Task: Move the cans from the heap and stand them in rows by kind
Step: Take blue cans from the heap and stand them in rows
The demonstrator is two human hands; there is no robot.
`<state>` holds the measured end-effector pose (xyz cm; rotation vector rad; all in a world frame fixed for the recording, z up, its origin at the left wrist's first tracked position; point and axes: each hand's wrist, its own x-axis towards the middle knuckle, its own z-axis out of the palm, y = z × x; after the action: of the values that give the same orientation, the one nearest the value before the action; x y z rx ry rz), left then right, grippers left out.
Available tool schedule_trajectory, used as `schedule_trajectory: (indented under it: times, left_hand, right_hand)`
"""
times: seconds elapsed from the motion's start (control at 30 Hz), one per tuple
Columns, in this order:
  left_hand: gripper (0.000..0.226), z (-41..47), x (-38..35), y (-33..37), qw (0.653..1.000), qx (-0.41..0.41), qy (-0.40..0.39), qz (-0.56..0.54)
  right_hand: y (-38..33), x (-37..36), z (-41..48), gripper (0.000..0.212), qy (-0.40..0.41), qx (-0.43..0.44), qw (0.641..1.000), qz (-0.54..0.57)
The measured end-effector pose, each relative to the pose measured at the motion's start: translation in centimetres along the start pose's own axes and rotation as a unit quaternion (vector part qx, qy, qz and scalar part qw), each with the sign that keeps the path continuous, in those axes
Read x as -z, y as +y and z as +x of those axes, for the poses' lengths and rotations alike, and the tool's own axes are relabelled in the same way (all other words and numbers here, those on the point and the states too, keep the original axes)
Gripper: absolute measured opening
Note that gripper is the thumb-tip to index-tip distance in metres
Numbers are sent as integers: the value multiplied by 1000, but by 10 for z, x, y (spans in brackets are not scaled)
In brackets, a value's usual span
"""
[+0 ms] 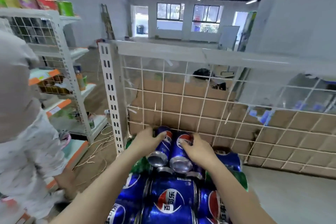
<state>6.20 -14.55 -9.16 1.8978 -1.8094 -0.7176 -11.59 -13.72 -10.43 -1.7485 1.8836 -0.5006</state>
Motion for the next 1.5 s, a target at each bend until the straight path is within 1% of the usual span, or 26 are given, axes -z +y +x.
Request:
schedule_trajectory:
  times: [0.07,0.13,0.2,0.23,0.3,0.4,0.43,0.5,0.53,0.6,0.7,0.83,0.9,0.93,1.0,1.07,1.1,1.17,1.27,1.3,1.4,1.5]
  left_hand:
    - [56,12,-8,7,999,15,-29,-9]
    - [48,18,-10,12,999,19,-46,-20]
    - [40,21,-8,13,998,13,-40,-44]
    - [35,21,-7,12,997,10,-34,-67]
    - [25,19,-4,10,991,14,-23,-130]
    - [24,14,1,10,977,9,-28,-212]
    - [23,11,5,11,971,1,-29,-237]
    - [23,5,12,14,958,-9,-32,-285]
    - [26,1,16,16,951,-13,-35,-305]
    - [34,-7,22,19,941,-29,-40,-334]
    - [38,-23,26,25,926,-59,-58,-367]
    - [31,-47,14,42,904,-93,-108,-404]
    - [26,-61,0,56,893,-103,-124,-420]
    - [23,-69,-8,64,887,-108,-136,-427]
    - [23,-86,-26,81,877,-116,-172,-434]
    - [32,-104,-44,101,869,-126,-218,-427]
    - [38,-114,-54,112,866,-138,-239,-416]
    - [43,-135,-75,135,864,-167,-272,-388]
    - [33,-170,-108,172,859,-215,-299,-355]
    - [31,-183,-120,185,857,-237,-303,-344]
    - [22,-224,-158,227,843,-289,-311,-331]
    - [23,-261,-200,270,831,-314,-320,-329]
  right_hand:
    - [-5,-6,6,67,-3,-34,999,12]
    - [-11,-7,9,77,1,-55,998,1]
    - [-15,-6,9,80,10,-72,997,-10]
    - [-16,-5,8,79,14,-81,997,-7]
    - [-19,-1,5,70,18,-105,994,39]
    - [-24,4,-6,60,25,-118,979,167]
    - [-26,6,-12,52,31,-108,971,212]
    - [-29,11,-25,26,36,-79,953,289]
    - [-30,13,-31,21,38,-65,948,308]
    - [-33,18,-45,27,42,-46,942,331]
    - [-30,22,-65,56,62,-40,930,360]
    - [-11,24,-98,81,118,-56,915,382]
    - [3,27,-119,84,155,-61,899,405]
    - [11,30,-130,78,172,-58,889,420]
    - [28,40,-155,59,199,-49,870,448]
    - [46,53,-183,40,228,-41,859,457]
    - [57,58,-197,35,249,-41,853,457]
    - [82,68,-225,40,298,-54,840,451]
    - [124,86,-268,47,350,-73,827,434]
    - [140,92,-282,45,362,-79,823,431]
    - [184,114,-323,29,400,-102,806,426]
    - [231,139,-361,29,433,-112,797,406]
